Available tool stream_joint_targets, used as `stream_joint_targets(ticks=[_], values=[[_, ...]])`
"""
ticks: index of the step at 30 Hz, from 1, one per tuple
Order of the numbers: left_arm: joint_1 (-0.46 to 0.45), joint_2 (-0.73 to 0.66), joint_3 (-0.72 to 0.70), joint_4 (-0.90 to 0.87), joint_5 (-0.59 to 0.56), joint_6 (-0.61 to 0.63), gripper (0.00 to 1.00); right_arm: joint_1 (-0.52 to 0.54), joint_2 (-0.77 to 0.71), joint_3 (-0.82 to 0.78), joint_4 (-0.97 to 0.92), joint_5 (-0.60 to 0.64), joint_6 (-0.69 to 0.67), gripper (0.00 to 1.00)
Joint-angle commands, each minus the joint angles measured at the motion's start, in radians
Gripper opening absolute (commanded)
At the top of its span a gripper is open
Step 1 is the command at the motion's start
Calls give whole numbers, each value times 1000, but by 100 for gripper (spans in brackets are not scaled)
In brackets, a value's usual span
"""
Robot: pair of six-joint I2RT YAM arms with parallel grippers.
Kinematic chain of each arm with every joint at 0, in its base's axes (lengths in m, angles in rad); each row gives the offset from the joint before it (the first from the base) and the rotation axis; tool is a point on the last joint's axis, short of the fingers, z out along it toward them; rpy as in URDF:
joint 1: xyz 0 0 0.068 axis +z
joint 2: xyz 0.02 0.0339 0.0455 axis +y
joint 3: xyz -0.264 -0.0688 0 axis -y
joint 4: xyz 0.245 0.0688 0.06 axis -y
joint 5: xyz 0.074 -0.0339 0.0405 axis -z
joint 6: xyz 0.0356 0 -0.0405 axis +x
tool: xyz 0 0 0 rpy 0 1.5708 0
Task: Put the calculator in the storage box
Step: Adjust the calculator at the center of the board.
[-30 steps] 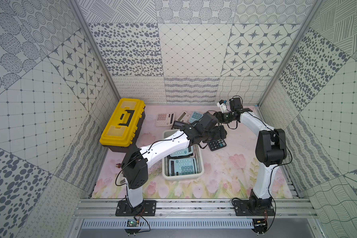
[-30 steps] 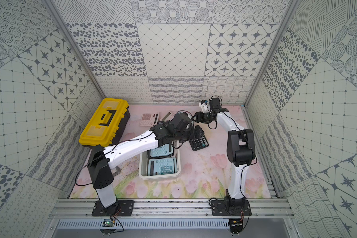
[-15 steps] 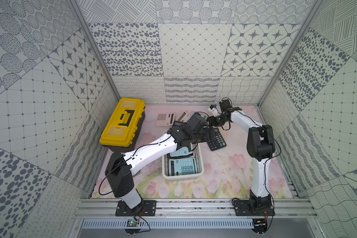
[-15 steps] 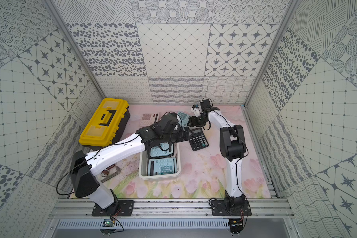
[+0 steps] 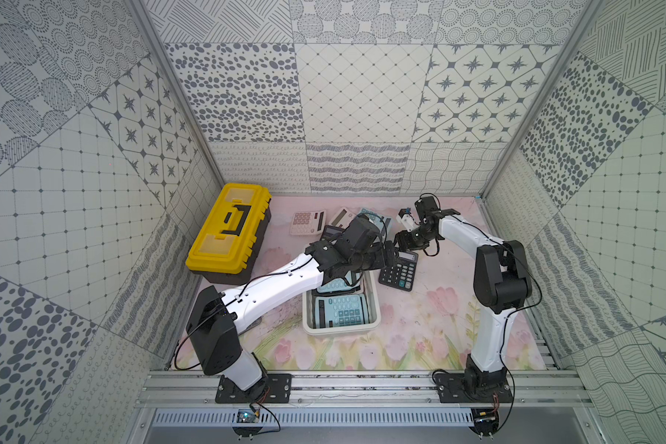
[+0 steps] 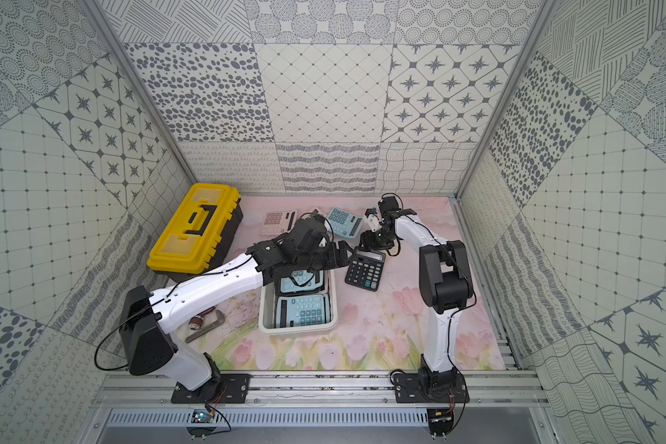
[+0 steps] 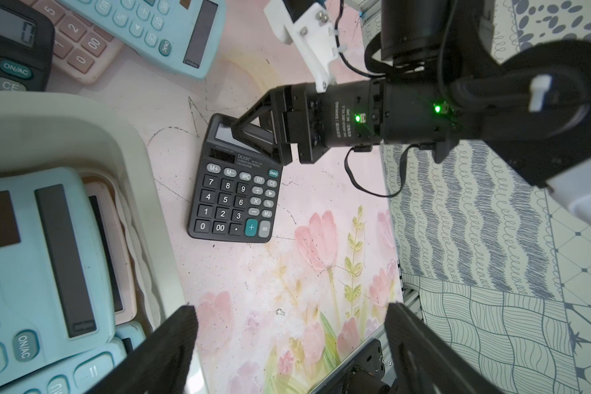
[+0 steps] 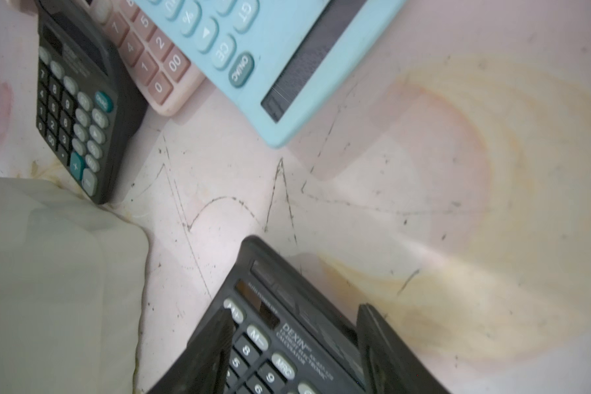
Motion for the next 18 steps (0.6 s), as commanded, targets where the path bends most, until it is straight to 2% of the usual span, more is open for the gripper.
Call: stream_joint_targets(ticks=[1, 11, 14, 18], values=[[8, -23, -9, 48, 15, 8, 91, -2, -92, -101, 16, 22, 36, 64], [9, -41, -5, 38, 30, 9, 91, -2, -362, -440, 90, -75, 108, 63], [9, -55, -9, 32, 22, 17, 91, -10, -386, -441, 91, -31, 135, 63], [10, -76, 6, -1, 27, 63, 91, -52, -372, -384, 95, -44, 167, 63]])
